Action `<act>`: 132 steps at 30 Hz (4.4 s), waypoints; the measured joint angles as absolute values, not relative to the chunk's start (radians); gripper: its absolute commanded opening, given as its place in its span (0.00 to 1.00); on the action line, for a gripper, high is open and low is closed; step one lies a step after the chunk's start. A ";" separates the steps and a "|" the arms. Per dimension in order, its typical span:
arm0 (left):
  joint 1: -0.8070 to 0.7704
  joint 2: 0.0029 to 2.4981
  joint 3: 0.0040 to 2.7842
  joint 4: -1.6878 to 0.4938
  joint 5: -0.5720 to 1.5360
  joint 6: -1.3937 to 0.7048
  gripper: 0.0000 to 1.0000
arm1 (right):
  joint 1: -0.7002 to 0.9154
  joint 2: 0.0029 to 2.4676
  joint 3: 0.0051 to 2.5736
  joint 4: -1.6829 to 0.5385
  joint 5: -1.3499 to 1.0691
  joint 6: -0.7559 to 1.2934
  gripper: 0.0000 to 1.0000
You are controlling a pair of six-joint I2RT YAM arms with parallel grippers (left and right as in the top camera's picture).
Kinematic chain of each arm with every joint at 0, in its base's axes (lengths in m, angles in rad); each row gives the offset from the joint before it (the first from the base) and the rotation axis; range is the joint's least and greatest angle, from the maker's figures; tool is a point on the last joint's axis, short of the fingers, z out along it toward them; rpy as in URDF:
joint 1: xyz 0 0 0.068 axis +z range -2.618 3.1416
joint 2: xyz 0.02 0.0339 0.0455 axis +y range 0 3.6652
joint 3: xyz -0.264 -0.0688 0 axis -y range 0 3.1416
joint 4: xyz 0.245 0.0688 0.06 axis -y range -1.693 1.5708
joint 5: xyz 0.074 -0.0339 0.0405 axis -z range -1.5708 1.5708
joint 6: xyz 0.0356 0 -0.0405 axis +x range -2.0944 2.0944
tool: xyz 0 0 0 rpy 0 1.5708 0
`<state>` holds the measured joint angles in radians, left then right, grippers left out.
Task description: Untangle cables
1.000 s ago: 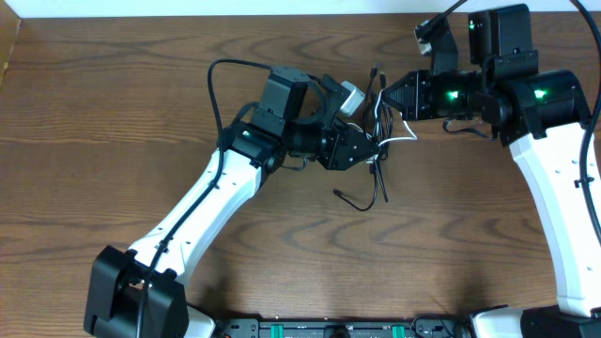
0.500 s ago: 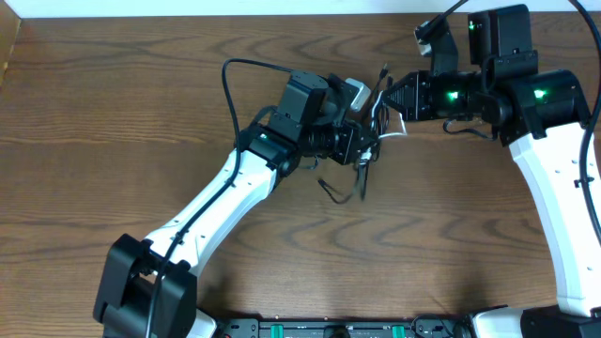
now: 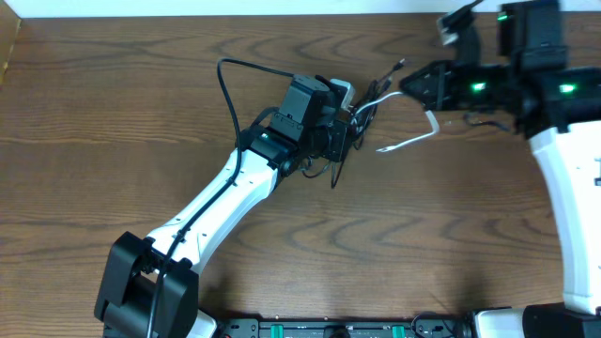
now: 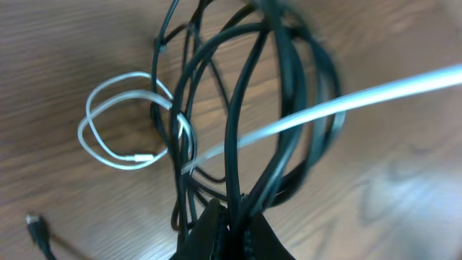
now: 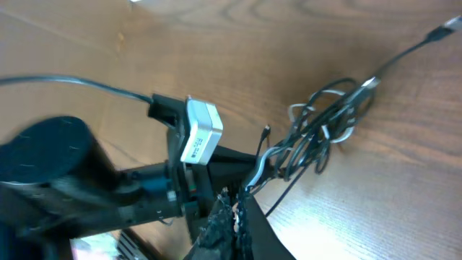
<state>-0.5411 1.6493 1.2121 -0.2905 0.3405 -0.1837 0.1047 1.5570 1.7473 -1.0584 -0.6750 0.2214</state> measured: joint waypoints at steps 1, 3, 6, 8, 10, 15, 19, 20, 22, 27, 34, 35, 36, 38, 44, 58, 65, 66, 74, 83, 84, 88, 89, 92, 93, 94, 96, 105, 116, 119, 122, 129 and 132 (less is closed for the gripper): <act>-0.540 1.649 1.212 -0.297 0.315 -0.184 0.08 | 0.081 1.557 1.766 -1.062 -0.692 0.217 0.01; -0.535 1.652 1.212 -0.312 0.276 -0.184 0.08 | 0.029 1.557 1.813 -1.082 -0.724 0.208 0.01; -0.522 1.655 1.212 -0.315 0.247 -0.184 0.08 | -0.039 1.555 1.876 -1.115 -0.756 0.192 0.01; -0.509 1.655 1.212 -0.319 0.234 -0.184 0.08 | -0.086 1.556 1.919 -1.142 -0.773 0.182 0.01; -0.491 1.655 1.212 -0.326 0.226 -0.184 0.08 | -0.132 1.555 1.964 -1.163 -0.786 0.173 0.01; -0.466 1.655 1.212 -0.332 0.235 -0.184 0.08 | -0.200 1.546 2.027 -1.212 -0.794 0.150 0.01; -0.465 1.655 1.212 -0.278 0.321 -0.184 0.08 | -0.168 1.543 2.015 -1.246 -0.797 0.114 0.21; -0.466 1.655 1.212 -0.258 0.350 -0.184 0.08 | -0.144 1.544 2.000 -1.247 -0.798 0.099 0.29; -0.466 1.650 1.212 -0.235 0.391 -0.189 0.08 | -0.112 1.544 1.976 -1.244 -0.794 0.093 0.37; -0.466 1.568 1.212 -0.191 0.441 -0.245 0.08 | 0.014 1.544 1.883 -1.235 -0.733 0.078 0.49; -0.466 1.396 1.212 -0.175 0.420 -0.360 0.08 | 0.173 1.545 1.767 -1.126 -0.626 0.115 0.50; -0.466 1.382 1.212 -0.175 0.417 -0.373 0.08 | 0.191 1.545 1.750 -1.102 -0.617 0.126 0.50; -0.466 1.374 1.212 -0.175 0.416 -0.386 0.08 | 0.208 1.545 1.731 -1.077 -0.609 0.136 0.51; -0.466 1.365 1.212 -0.176 0.413 -0.413 0.08 | 0.236 1.545 1.702 -1.032 -0.598 0.160 0.52; -0.466 1.366 1.212 -0.182 0.412 -0.481 0.08 | 0.290 1.545 1.636 -0.915 -0.548 0.244 0.53; -0.466 1.366 1.212 -0.182 0.413 -0.577 0.08 | 0.339 1.546 1.484 -0.688 -0.477 0.423 0.46; -0.466 1.366 1.212 -0.182 0.413 -0.604 0.08 | 0.352 1.556 1.482 -0.640 -0.474 0.487 0.43; -0.466 1.366 1.212 -0.182 0.413 -0.607 0.08 | 0.356 1.562 1.482 -0.630 -0.475 0.494 0.43; -0.466 1.366 1.212 -0.182 0.415 -0.623 0.08 | 0.405 1.623 1.481 -0.606 -0.475 0.529 0.18; -0.418 1.366 1.212 -0.249 0.379 -0.588 0.07 | 0.356 1.628 1.481 -0.675 -0.472 0.529 0.01; -0.404 1.366 1.212 -0.271 0.361 -0.577 0.08 | 0.337 1.628 1.481 -0.690 -0.475 0.521 0.01; -0.345 1.366 1.212 -0.347 0.275 -0.528 0.08 | 0.261 1.626 1.481 -0.739 -0.476 0.485 0.01; -0.328 1.366 1.212 -0.364 0.251 -0.514 0.08 | 0.238 1.624 1.481 -0.752 -0.477 0.476 0.01; -0.287 1.366 1.212 -0.401 0.186 -0.476 0.08 | 0.173 1.607 1.481 -0.787 -0.480 0.444 0.01; -0.272 1.366 1.212 -0.410 0.165 -0.465 0.08 | 0.148 1.597 1.480 -0.797 -0.483 0.435 0.01; -0.258 1.366 1.212 -0.421 0.148 -0.454 0.08 | 0.125 1.586 1.480 -0.806 -0.487 0.426 0.01; -0.235 1.366 1.212 -0.436 0.123 -0.437 0.08 | 0.076 1.562 1.480 -0.822 -0.502 0.408 0.01; -0.174 1.366 1.212 -0.463 0.109 -0.382 0.08 | -0.129 1.506 1.478 -0.879 -0.637 0.316 0.01; -0.127 1.366 1.212 -0.503 0.213 -0.346 0.08 | -0.339 1.506 1.470 -0.915 -0.811 0.237 0.01; -0.124 1.366 1.212 -0.505 0.242 -0.339 0.08 | -0.365 1.506 1.470 -0.933 -0.849 0.225 0.01; -0.114 1.366 1.212 -0.508 0.257 -0.334 0.08 | -0.366 1.506 1.470 -0.970 -0.858 0.206 0.09; -0.044 1.366 1.212 -0.500 0.268 -0.287 0.08 | -0.343 1.506 1.470 -1.058 -0.702 0.142 0.57; -0.055 1.366 1.212 -0.484 0.326 -0.279 0.08 | -0.279 1.506 1.470 -1.074 -0.638 0.128 0.59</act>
<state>-0.0547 1.3659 1.2121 -0.4839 0.3260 -0.2787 -0.2790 1.5059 1.4696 -1.0740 -0.6380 0.1280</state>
